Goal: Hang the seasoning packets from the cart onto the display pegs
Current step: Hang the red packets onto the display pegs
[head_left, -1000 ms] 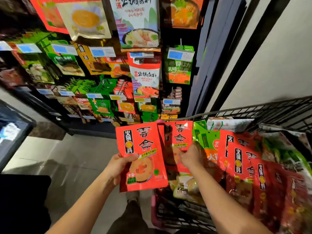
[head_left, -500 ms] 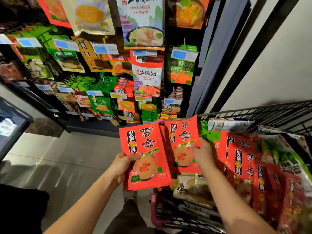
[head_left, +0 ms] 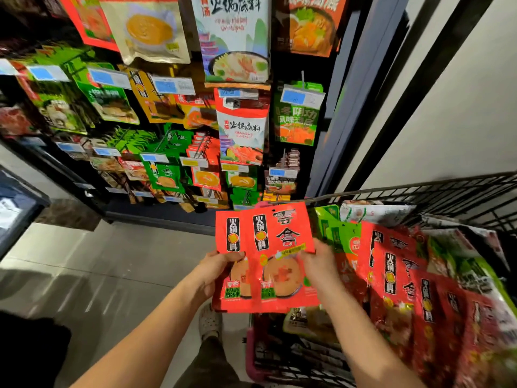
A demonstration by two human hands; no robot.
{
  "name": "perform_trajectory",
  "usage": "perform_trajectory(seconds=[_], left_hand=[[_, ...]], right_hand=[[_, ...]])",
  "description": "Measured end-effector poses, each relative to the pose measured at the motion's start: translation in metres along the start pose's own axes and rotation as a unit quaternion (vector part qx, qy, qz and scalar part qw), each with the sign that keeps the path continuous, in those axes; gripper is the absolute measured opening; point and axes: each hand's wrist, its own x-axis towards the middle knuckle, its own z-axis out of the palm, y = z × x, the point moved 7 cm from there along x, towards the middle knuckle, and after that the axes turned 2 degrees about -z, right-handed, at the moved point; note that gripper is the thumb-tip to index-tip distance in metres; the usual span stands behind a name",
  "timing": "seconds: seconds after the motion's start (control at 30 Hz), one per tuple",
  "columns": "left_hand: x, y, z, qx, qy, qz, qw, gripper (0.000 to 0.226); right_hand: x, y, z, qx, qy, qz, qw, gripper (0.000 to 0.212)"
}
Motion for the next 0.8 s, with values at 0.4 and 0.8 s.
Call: perform_trajectory(seconds=[0.4, 0.8], left_hand=[[-0.011, 0.011, 0.011, 0.022, -0.057, 0.065, 0.996, 0.062], [-0.001, 0.007, 0.106, 0.036, -0.146, 0.046, 0.988, 0.058]], right_hand=[[-0.02, 0.007, 0.06, -0.01, -0.043, 0.019, 0.999, 0.019], [-0.029, 0.104, -0.192, -0.069, 0.319, 0.121, 0.937, 0.028]])
